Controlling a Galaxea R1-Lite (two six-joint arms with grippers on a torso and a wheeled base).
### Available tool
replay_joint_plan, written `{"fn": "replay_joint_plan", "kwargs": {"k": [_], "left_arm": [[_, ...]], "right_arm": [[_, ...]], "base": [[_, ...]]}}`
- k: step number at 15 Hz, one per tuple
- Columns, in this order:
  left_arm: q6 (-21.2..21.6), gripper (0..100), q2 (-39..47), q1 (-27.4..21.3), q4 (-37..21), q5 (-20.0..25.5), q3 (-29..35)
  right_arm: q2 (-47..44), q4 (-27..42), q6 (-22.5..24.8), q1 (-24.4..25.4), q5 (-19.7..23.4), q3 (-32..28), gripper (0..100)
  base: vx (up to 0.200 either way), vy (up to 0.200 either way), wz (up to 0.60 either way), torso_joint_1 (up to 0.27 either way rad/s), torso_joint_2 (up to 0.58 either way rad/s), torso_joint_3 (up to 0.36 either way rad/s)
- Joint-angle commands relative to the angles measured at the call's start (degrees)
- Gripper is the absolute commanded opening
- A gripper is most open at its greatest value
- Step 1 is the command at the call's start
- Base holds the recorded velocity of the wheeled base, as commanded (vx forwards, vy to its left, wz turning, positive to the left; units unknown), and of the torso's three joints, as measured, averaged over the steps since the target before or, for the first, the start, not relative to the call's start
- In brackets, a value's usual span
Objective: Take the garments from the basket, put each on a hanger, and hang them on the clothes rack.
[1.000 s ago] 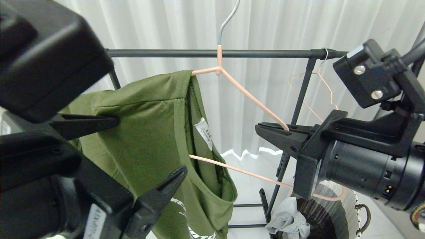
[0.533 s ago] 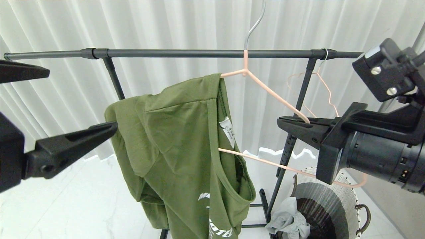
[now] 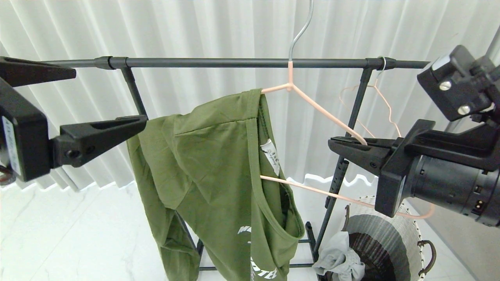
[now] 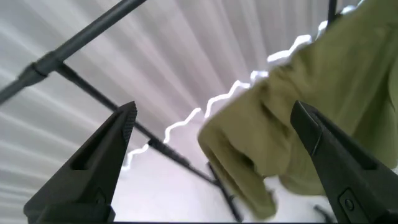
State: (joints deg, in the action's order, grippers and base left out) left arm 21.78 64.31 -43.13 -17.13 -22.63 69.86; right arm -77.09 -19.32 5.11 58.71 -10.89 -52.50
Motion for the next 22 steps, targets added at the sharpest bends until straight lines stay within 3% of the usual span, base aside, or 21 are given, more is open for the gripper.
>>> {"fn": "replay_joint_plan", "kwargs": {"k": [1, 2, 4, 5, 7, 10, 14, 16, 18, 22], "left_arm": [[0.80, 100, -1.55, 15.18, 7.55, 16.30, -4.21], [2.82, 100, -1.82, 17.11, 7.81, 24.12, -5.18], [7.57, 100, -2.08, 17.20, 7.90, 34.40, -7.73], [9.86, 100, -1.73, 16.85, 7.90, 37.83, -8.17], [12.58, 100, 0.29, 15.44, 8.16, 40.38, -7.90], [12.76, 100, 1.79, 11.40, 8.16, 39.32, -7.99], [14.25, 100, 5.57, 9.82, 8.60, 31.85, -7.55], [14.25, 100, 7.33, 9.73, 11.50, 28.69, -7.73], [14.25, 100, 8.73, 9.20, 14.93, 27.99, -7.73], [14.25, 100, 9.35, 7.53, 15.55, 27.90, -7.90]], "right_arm": [[-0.07, -0.01, -0.01, 0.00, 0.52, -0.05, 0], [-0.07, -0.01, -0.01, 0.00, 1.31, -0.14, 0], [-0.43, -0.01, -0.01, 0.00, 1.48, -0.32, 0], [-0.78, -0.01, -0.01, 0.00, 1.48, -0.41, 0], [-1.39, -0.01, 0.78, 0.26, 1.57, -0.41, 0], [-2.45, -0.19, 1.04, 0.79, 1.57, -0.67, 0], [-3.24, -0.45, 1.04, 2.20, 1.48, -1.28, 0], [-3.41, -0.37, 1.04, 3.34, 1.39, -1.55, 0], [-3.59, -0.45, 1.04, 4.31, 1.31, -1.55, 0], [-3.41, -0.37, 1.13, 5.80, 1.13, -1.55, 0]], "base": [[0.000, 0.000, 0.00, 0.000, 0.00, 0.000], [0.000, 0.000, 0.00, 0.000, 0.00, 0.000], [0.000, 0.000, 0.00, 0.000, 0.00, 0.000], [0.000, 0.000, 0.00, 0.000, 0.00, 0.000], [0.000, 0.000, 0.00, 0.000, 0.00, 0.000], [0.000, 0.000, 0.00, 0.000, 0.00, 0.000], [0.000, 0.000, 0.00, 0.000, 0.00, 0.000], [0.000, 0.000, 0.00, 0.000, 0.00, 0.000], [0.000, 0.000, 0.00, 0.000, 0.00, 0.000], [0.000, 0.000, 0.00, 0.000, 0.00, 0.000]]}}
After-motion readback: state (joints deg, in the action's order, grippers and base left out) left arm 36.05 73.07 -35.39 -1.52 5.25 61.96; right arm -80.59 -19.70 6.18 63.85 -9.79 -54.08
